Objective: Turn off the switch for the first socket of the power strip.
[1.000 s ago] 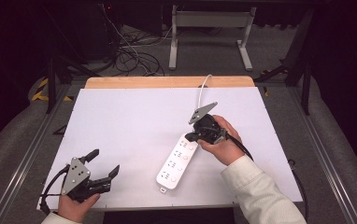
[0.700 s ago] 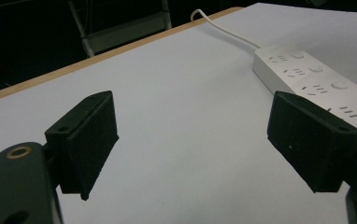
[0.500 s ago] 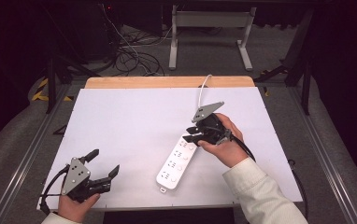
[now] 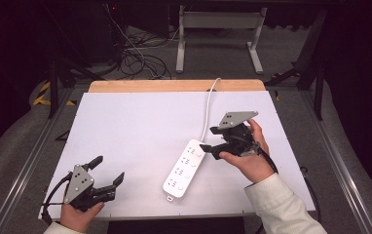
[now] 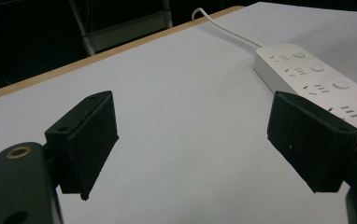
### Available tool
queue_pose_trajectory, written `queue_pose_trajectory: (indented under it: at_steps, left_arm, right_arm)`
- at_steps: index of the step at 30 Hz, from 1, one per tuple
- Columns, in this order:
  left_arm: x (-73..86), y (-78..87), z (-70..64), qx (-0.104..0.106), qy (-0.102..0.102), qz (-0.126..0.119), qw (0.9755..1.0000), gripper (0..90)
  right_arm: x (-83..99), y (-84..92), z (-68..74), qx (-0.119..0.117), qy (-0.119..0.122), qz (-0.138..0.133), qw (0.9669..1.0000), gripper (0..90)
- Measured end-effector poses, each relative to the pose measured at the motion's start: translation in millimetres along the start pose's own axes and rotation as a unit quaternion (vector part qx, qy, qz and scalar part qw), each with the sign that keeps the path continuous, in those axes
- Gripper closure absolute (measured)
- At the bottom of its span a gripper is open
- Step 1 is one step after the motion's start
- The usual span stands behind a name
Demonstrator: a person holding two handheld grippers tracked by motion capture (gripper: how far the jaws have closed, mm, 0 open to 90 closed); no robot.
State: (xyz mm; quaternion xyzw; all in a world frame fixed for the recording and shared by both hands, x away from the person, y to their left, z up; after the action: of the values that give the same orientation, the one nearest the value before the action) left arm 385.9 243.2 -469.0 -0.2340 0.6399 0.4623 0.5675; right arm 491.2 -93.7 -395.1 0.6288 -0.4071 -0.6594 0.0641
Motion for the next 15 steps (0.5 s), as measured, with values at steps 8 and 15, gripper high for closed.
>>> queue_pose_trajectory:
  at_steps: [8, 15]
  left_arm:
    - [-0.1, 0.3, 0.0, 0.000, -0.003, 0.001, 1.0000, 16.3]
    - [-0.2, 1.3, 0.7, -0.003, 0.002, -0.001, 1.0000, 16.3]
  right_arm:
    - [14.6, 22.4, -2.1, 0.000, -0.029, -0.040, 0.9988, 33.2]
    - [30.7, 38.4, -3.7, 0.010, -0.041, -0.071, 0.9966, 29.2]
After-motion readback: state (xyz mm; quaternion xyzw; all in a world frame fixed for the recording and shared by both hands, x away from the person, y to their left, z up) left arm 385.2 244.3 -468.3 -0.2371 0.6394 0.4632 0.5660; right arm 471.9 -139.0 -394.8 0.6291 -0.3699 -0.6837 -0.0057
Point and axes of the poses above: each handheld gripper's, and its own axes: y roughly backward along the jaws, x roughly out of its underside, z roughly to its left, the point moved 6 cm from there along -y, roughly forward along the jaws, and after that the axes turned 4 degrees about y, right-handed, at the moved point
